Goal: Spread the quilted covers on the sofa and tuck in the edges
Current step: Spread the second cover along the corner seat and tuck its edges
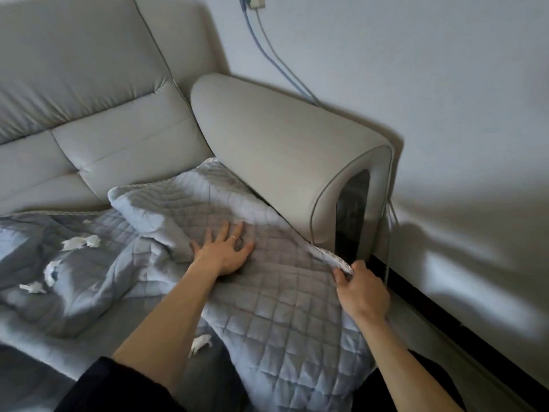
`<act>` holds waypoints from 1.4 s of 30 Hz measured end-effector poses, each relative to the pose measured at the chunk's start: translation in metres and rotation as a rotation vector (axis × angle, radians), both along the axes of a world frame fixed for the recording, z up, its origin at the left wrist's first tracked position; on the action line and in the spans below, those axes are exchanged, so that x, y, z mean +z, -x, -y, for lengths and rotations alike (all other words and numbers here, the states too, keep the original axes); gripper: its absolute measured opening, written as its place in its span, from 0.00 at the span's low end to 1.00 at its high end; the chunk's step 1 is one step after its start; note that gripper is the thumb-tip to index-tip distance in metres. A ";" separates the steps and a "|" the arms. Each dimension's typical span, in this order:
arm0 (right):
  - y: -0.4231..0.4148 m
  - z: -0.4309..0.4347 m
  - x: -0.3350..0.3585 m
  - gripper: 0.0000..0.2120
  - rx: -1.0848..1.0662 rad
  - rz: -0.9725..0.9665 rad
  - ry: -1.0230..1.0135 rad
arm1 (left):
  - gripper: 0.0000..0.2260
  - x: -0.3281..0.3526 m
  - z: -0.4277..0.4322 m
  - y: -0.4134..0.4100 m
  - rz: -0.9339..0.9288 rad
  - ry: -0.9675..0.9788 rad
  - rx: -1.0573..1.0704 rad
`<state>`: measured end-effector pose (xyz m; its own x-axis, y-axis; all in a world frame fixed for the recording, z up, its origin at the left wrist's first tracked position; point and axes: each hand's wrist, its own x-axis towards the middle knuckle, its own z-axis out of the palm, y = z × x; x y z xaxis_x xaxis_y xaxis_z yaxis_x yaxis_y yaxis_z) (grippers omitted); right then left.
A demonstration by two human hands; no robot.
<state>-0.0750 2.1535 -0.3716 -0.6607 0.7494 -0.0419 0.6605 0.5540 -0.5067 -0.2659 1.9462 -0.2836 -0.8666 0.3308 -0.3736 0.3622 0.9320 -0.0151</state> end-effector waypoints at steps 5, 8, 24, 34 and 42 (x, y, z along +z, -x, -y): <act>0.008 0.004 -0.006 0.16 -0.111 -0.134 -0.174 | 0.35 0.001 0.008 -0.004 0.037 0.005 0.003; 0.010 0.002 -0.010 0.15 -0.188 -0.264 -0.218 | 0.36 0.004 0.007 -0.007 0.026 0.030 0.003; 0.032 0.098 0.038 0.12 0.375 -0.575 0.022 | 0.09 0.048 0.071 -0.033 -0.417 -0.539 -0.066; 0.102 0.130 0.049 0.24 0.965 -0.099 -0.225 | 0.08 0.039 0.158 -0.100 -0.292 -0.432 0.124; 0.111 0.126 0.027 0.22 0.904 -0.211 -0.290 | 0.22 -0.015 0.125 -0.126 -0.297 0.058 -0.513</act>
<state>-0.1857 2.0273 -0.3442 -0.9647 -0.0820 0.2502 -0.1645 0.9297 -0.3296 -0.1402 1.8216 -0.2985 -0.6716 0.7212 -0.1697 0.7385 0.6335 -0.2308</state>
